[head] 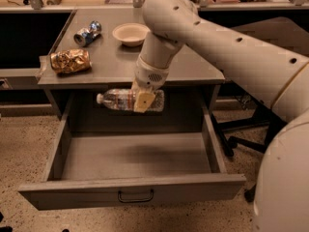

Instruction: Place water bottle into top drawer

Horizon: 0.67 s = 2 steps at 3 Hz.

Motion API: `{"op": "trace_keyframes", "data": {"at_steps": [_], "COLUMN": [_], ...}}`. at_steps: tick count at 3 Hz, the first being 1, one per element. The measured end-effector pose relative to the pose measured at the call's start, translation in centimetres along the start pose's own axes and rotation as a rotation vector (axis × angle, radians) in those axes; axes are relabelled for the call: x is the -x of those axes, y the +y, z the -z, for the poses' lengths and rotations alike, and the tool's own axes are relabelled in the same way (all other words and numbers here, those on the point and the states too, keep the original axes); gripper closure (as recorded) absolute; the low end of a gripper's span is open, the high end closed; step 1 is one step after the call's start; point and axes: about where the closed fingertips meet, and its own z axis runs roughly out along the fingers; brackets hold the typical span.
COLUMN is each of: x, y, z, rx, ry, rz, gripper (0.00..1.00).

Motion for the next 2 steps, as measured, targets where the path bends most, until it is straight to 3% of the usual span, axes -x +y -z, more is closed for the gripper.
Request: {"op": "trace_keyframes", "data": {"at_steps": [2], "x": [-0.2], "y": [0.7], "z": [-3.0], "rx": [0.046], "ry": [0.056], "rz": [-0.001], "gripper": [1.0]}}
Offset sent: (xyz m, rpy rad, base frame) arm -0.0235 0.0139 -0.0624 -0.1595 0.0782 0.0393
